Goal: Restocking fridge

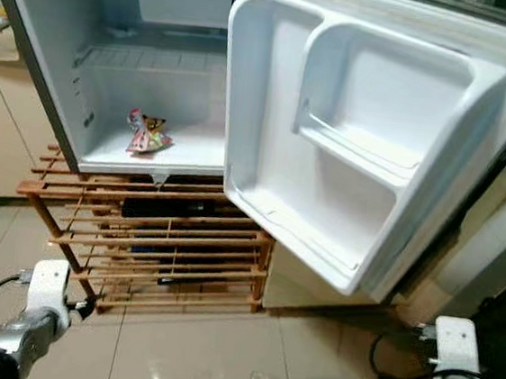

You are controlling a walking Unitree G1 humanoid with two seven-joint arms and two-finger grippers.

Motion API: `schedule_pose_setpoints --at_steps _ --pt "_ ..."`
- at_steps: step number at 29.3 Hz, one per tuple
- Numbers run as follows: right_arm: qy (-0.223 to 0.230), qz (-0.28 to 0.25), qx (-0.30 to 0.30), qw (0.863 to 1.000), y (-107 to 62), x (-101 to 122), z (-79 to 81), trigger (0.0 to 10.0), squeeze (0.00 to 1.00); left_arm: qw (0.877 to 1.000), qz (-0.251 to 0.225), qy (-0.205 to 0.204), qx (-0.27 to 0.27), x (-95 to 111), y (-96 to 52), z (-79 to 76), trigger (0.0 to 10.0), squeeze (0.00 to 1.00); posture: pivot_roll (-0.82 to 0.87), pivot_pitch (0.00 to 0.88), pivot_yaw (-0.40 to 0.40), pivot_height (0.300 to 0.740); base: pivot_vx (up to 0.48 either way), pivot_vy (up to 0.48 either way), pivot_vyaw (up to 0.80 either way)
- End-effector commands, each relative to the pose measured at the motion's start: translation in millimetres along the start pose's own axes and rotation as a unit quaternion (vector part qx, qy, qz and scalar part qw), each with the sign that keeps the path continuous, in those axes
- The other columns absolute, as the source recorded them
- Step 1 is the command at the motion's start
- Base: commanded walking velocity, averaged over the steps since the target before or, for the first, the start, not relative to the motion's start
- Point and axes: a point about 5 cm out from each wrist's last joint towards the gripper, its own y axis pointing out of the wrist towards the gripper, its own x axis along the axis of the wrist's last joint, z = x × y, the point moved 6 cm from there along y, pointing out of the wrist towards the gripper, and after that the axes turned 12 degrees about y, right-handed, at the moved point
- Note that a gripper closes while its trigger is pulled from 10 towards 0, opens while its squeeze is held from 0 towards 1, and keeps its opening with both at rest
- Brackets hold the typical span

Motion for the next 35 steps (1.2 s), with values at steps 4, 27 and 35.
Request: schedule_pose_setpoints --at_steps 4,27,35 --pt "-0.003 -0.105 -0.056 0.993 4.8 59.3 -12.9 10.0 0.00 0.998 0.050 0.026 0.003 -35.6 -2.1 6.7 10.0 0.00 -0.17 0.000 0.048 0.740 0.000 0.000 0.00" --pt "0.159 -0.151 0.348 0.912 -46.4 124.0 140.9 10.0 0.00 0.962 0.133 0.236 -0.041 -102.4 -13.8 -1.1 10.0 0.00 -0.18 0.000 0.061 0.740 0.000 0.000 0.00" --pt "0.057 -0.042 0.634 0.770 -144.9 66.0 181.0 10.0 0.00 0.863 0.228 0.411 -0.187 -184.2 -46.1 -17.2 10.0 0.00 -0.20 0.000 0.076 0.740 0.000 0.000 0.00"
